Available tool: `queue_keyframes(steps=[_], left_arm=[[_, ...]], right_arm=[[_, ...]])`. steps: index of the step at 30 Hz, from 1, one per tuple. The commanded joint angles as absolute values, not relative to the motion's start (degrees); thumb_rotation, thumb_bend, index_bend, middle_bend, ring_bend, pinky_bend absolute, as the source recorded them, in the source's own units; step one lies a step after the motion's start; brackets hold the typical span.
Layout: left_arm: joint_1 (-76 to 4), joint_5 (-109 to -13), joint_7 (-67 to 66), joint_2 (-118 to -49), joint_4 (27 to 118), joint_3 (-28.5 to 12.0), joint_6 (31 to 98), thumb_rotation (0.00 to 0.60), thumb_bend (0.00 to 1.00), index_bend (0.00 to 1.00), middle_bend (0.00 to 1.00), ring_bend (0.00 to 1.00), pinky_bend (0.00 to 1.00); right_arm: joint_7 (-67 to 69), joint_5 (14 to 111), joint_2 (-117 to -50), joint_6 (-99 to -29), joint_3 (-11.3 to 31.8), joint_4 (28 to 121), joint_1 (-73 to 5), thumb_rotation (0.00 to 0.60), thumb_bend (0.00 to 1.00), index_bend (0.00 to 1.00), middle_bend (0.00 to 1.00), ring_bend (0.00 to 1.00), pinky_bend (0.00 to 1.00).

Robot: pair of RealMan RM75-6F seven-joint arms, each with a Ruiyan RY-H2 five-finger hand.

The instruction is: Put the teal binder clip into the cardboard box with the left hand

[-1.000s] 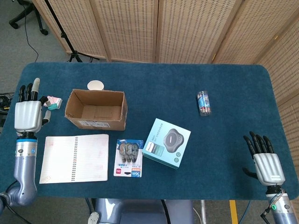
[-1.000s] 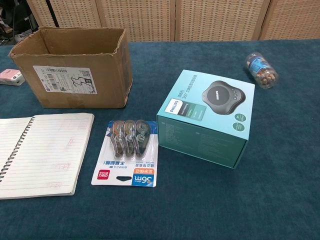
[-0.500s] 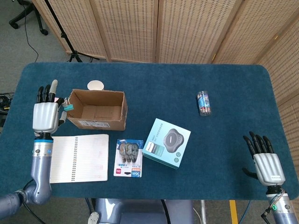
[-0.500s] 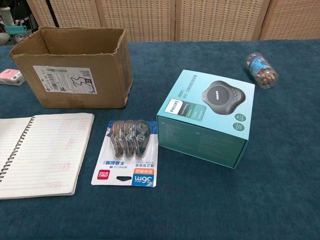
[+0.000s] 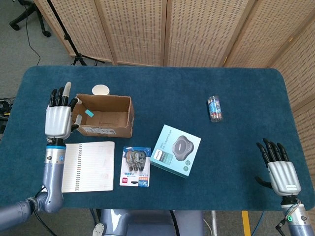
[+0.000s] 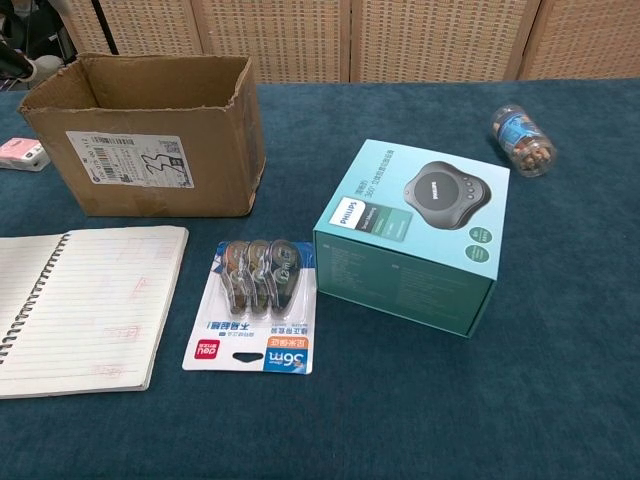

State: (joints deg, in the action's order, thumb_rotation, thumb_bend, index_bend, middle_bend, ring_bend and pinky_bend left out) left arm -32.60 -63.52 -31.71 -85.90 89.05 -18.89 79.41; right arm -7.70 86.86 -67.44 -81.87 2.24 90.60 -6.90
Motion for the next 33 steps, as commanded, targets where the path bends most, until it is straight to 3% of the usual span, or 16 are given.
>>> queue_keyframes(steps=[1, 11, 14, 21, 27, 33], left_arm=[[-32.49, -63.66, -31.46, -85.51, 89.31, -18.84, 79.52, 0.600, 0.30, 0.30, 0.00, 0.00, 0.00], [-29.46, -66.33, -29.24, -81.56, 93.82, -16.84, 82.10, 0.600, 0.29, 0.29, 0.00, 0.00, 0.00], [-27.54, -67.74, -29.71, -78.91, 96.13, -15.28, 83.58, 0.600, 0.21, 0.20, 0.00, 0.00, 0.00], [-21.79, -70.20, -29.57, -71.66, 103.35, -9.49, 85.14, 0.600, 0.08, 0.00, 0.00, 0.00, 0.00], [-16.96, -74.92, -31.51, -67.49, 108.36, -2.37, 86.36, 0.600, 0.01, 0.00, 0.00, 0.00, 0.00], [-13.59, -74.95, -30.59, -66.92, 109.71, 1.81, 85.45, 0.600, 0.00, 0.00, 0.00, 0.00, 0.00]], right_arm=[[-7.76, 86.90, -67.45, -81.89, 2.19, 90.60, -6.87, 0.600, 0.16, 0.02, 0.00, 0.00, 0.00], [-7.52, 86.80, -67.24, -81.78, 2.19, 90.77, -6.84, 0.600, 0.16, 0.02, 0.00, 0.00, 0.00], [-7.53, 86.76, -67.20, -81.70, 2.19, 90.80, -6.86, 0.600, 0.16, 0.02, 0.00, 0.00, 0.00], [-7.94, 87.42, -67.28, -81.93, 1.85, 91.07, -6.77, 0.600, 0.16, 0.02, 0.00, 0.00, 0.00], [-7.66, 88.08, -67.13, -82.44, 1.64, 91.20, -6.56, 0.600, 0.16, 0.02, 0.00, 0.00, 0.00], [-7.19, 88.72, -66.89, -82.86, 1.41, 91.28, -6.39, 0.600, 0.16, 0.02, 0.00, 0.00, 0.00]])
